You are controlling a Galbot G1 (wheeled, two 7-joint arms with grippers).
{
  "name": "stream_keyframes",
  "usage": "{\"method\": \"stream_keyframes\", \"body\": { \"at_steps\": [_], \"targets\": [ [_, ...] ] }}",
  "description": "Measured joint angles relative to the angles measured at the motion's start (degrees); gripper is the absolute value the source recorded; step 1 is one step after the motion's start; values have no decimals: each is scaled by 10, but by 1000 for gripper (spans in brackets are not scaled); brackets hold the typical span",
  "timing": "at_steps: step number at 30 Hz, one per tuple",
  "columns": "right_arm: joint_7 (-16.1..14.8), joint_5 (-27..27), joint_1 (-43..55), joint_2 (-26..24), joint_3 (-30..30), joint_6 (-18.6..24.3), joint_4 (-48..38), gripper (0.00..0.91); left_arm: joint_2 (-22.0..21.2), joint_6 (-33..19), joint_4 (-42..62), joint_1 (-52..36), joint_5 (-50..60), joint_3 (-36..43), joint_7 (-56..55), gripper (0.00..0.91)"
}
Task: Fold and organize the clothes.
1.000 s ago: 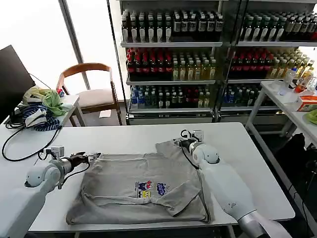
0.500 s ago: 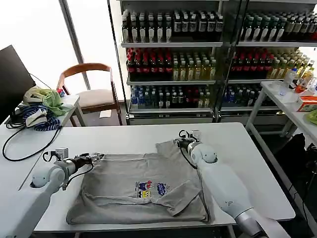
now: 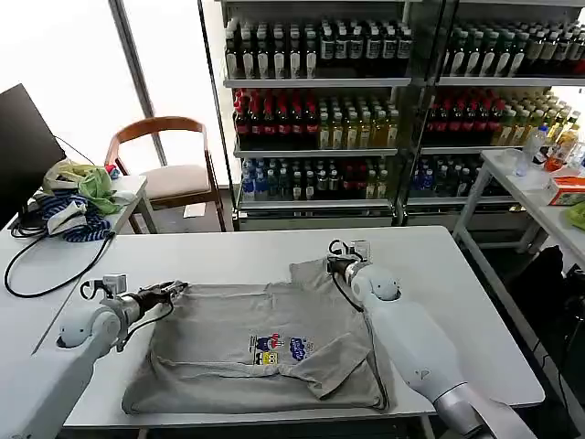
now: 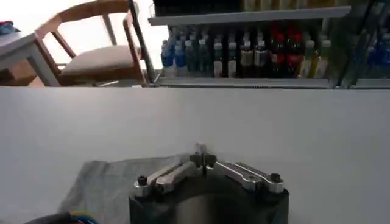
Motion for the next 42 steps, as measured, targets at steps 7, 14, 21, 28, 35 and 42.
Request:
{"method": "stream_keyframes", "body": {
  "at_steps": [7, 14, 21, 28, 35, 42],
  "targets": [
    [0, 0, -2, 0, 1, 0, 2, 0, -2, -8, 1, 4, 0, -2, 0, 10],
    [1, 6, -6, -3, 1, 0, 12, 0, -2, -16, -1, 3, -4, -2, -2, 10],
    [8, 19, -14, -13, 2, 0, 37, 0, 2, -22, -12, 11, -11, -8, -7, 0],
    [18, 38, -25, -27, 3, 0, 79, 0, 10, -31, -28, 19, -23, -20, -14, 0],
    [29, 59, -41, -44, 10, -1, 131, 0, 20, -38, -51, 33, -34, -34, -22, 10],
    [36, 82, -74, -72, 24, -1, 198, 0, 34, -45, -88, 64, -45, -61, -30, 10]
  ]
}}
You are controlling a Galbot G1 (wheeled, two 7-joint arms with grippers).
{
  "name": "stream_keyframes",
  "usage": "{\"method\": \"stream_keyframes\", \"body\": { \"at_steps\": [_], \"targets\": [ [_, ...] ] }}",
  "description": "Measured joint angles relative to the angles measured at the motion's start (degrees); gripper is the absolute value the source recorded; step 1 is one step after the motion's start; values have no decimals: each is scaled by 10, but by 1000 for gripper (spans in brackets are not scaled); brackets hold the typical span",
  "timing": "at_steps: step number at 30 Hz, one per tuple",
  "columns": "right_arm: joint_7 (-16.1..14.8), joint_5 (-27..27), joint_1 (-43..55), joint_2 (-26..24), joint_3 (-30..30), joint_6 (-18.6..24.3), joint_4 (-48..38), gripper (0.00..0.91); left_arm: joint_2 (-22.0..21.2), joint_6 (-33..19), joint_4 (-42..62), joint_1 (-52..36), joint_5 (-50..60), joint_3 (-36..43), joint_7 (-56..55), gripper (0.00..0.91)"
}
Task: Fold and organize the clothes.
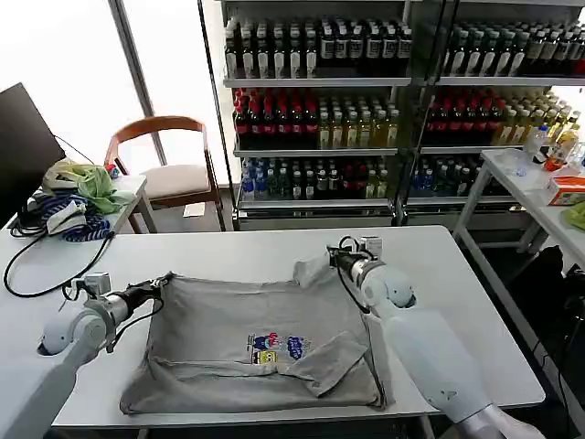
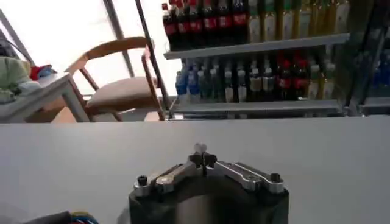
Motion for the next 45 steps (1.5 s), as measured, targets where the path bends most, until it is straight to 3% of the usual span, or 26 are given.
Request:
{"method": "stream_keyframes", "body": {
  "at_steps": [20, 34, 45],
  "targets": [
    [18, 46, -157, -84, 81, 0, 219, 0, 35, -8, -155, 169, -14, -133, -23, 10],
    [10, 51, -325, -136, 167, 0, 359, 0, 11, 15, -266, 318, 1, -228, -51, 0],
    [-5, 27, -452, -154, 220, 1, 423, 0, -24, 39, -323, 422, 31, -295, -56, 10]
  ]
}}
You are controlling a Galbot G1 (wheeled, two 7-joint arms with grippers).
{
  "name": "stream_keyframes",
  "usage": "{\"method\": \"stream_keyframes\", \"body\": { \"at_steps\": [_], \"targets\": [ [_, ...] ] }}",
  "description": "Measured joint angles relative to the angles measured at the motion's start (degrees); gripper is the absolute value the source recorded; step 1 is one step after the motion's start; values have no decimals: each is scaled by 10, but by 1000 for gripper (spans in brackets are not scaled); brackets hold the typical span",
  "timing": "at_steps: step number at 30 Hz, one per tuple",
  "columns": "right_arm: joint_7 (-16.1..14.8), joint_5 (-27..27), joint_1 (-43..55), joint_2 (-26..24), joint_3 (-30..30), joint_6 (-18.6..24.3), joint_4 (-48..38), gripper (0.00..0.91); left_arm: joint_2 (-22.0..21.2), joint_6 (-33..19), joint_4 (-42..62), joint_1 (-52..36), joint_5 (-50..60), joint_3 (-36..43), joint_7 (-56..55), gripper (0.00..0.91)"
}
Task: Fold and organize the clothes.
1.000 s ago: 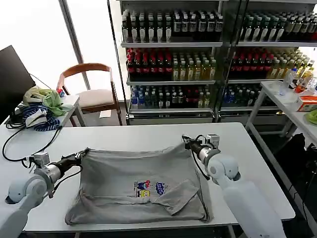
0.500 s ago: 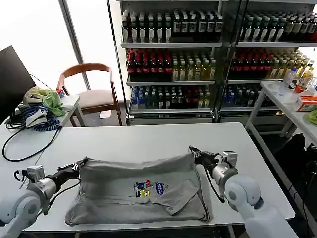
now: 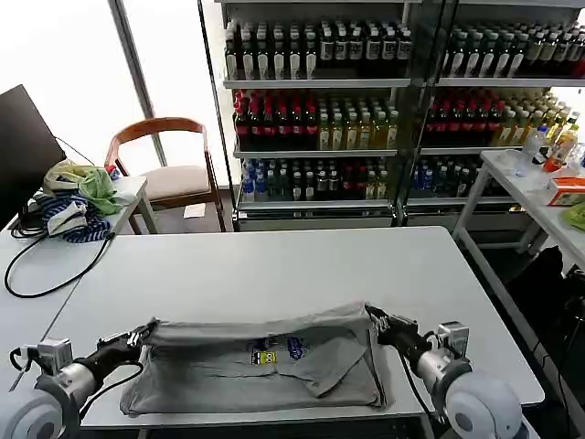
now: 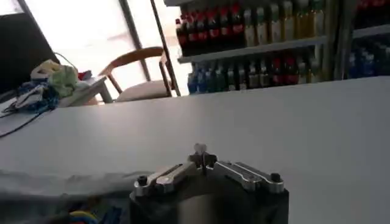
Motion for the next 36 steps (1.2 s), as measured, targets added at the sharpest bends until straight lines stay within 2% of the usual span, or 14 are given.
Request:
{"method": "stream_keyframes", "body": {
  "at_steps": [4, 5, 6, 7, 8, 9, 14, 27, 31, 36],
  "targets": [
    [-7, -16, -42, -6, 6, 0, 11, 0, -15, 7, -9, 31, 16, -11, 1, 10],
    [-8, -21, -51, -6, 7, 0, 12, 353, -19, 8, -9, 38, 21, -12, 2, 10],
    [-9, -26, -59, -6, 7, 0, 12, 776, -23, 9, -10, 45, 26, -12, 3, 10],
    [-10, -32, -67, -5, 7, 0, 13, 907, -27, 10, -9, 50, 32, -12, 5, 383],
    [-10, -37, -72, -4, 7, 0, 13, 907, -31, 10, -9, 54, 40, -12, 7, 836],
    [-10, -41, -77, -4, 7, 0, 14, 907, -35, 11, -8, 58, 46, -11, 9, 907],
    [-15, -54, -98, -3, 11, 1, 22, 907, -53, 13, -7, 75, 76, -7, 15, 907],
    [-28, -60, -129, 5, 45, 11, 66, 907, -63, 16, -33, 87, 86, -35, 6, 907],
    [-36, -62, -137, 7, 67, 30, 76, 907, -66, 13, -47, 86, 73, -53, -6, 907],
    [-55, -86, -149, 8, 88, 84, 74, 907, -79, -1, -66, 91, 61, -63, -22, 907]
  ]
}}
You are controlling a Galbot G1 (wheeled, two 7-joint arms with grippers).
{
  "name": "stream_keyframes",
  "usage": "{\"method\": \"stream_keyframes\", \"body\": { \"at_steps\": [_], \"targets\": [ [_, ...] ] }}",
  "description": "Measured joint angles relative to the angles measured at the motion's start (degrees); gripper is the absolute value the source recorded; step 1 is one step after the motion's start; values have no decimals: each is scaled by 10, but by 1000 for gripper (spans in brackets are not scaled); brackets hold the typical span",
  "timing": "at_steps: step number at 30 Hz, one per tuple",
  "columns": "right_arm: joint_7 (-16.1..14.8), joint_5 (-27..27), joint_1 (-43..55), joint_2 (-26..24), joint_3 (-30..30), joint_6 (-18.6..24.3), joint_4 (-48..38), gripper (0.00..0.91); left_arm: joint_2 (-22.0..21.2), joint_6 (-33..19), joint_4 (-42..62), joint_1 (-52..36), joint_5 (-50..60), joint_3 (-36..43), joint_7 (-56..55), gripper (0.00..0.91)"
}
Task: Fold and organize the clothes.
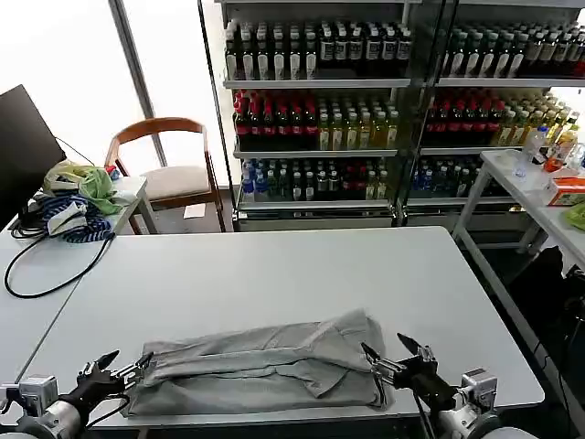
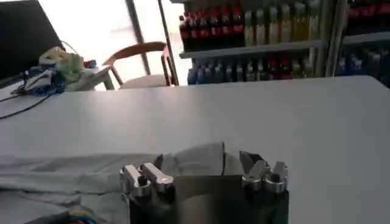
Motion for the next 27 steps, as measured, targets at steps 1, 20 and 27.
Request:
{"method": "stream_keyframes", "body": {
  "at_steps": [1, 20, 27],
  "targets": [
    [-4, -7, -2, 1, 2, 13, -3, 907, -4, -5, -3, 0, 0, 0, -3, 907],
    [-90, -112, 5, 28, 8, 282, -110, 907, -116, -122, 29, -29, 82, 70, -19, 907],
    [-99, -120, 14, 29, 6, 313, -133, 907, -155, -149, 55, -35, 120, 95, -14, 907]
  ]
}}
